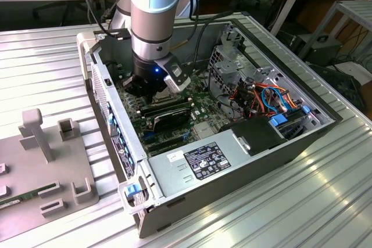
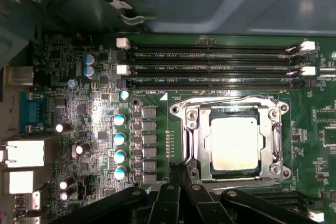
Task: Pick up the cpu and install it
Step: 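Install the second cpu locking lever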
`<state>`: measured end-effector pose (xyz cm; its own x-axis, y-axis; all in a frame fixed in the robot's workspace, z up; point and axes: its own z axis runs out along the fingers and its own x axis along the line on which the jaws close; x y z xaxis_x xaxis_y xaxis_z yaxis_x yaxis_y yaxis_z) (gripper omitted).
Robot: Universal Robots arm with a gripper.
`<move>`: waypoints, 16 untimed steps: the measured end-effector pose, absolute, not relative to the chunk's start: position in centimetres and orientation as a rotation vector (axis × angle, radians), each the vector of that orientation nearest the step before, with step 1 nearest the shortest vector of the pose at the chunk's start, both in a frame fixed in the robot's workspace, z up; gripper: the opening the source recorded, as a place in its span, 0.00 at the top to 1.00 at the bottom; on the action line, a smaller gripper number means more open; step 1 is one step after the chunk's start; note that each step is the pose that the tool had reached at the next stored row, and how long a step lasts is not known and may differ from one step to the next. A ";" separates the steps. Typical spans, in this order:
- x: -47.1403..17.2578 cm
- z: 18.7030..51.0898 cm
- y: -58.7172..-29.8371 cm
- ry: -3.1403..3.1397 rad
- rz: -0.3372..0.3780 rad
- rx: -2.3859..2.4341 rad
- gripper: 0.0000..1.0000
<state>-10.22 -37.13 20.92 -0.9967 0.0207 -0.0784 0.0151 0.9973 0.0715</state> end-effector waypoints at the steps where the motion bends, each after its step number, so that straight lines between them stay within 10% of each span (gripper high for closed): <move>1: -10.2 21.2 -37.1 3.060 0.108 0.028 0.89; 16: -10.2 24.6 -37.1 3.060 0.108 0.031 0.89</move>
